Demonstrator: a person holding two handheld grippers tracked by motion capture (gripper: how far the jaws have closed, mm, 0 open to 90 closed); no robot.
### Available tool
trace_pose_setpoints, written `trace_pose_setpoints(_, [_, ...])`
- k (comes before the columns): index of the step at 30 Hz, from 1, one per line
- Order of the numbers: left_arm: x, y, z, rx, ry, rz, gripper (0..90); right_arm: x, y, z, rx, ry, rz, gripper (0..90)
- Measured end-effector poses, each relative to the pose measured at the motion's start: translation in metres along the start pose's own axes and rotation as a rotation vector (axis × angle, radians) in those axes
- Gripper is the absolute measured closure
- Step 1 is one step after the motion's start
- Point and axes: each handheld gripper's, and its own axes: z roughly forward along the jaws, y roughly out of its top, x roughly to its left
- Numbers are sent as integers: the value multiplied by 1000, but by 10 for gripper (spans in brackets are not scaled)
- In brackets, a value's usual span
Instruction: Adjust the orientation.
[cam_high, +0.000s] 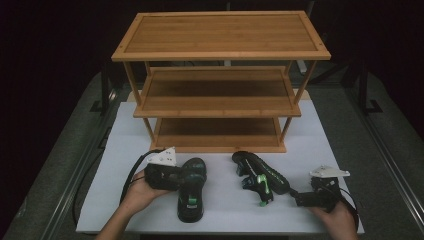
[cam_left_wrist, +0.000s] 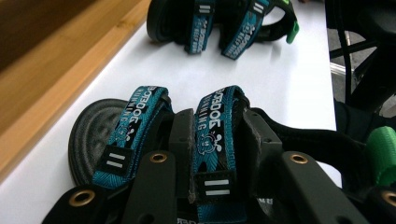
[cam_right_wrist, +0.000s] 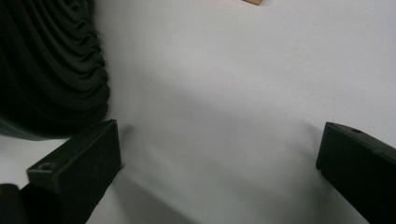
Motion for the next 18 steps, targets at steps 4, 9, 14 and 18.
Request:
trace_pose_setpoints(4, [5,11,3,-12,4,20,685,0,0,0,-2,0,0,0])
trace_pose_setpoints(9, [16,26,13,-20,-19,31,685,0,0,0,-2,0,0,0])
trace_pose_setpoints(14, [28,34,28,-5,-46,29,685,0,0,0,-3,0,0,0])
trace_pose_setpoints(18, [38,31,39,13,-63,10,685,0,0,0,-3,1,1,0])
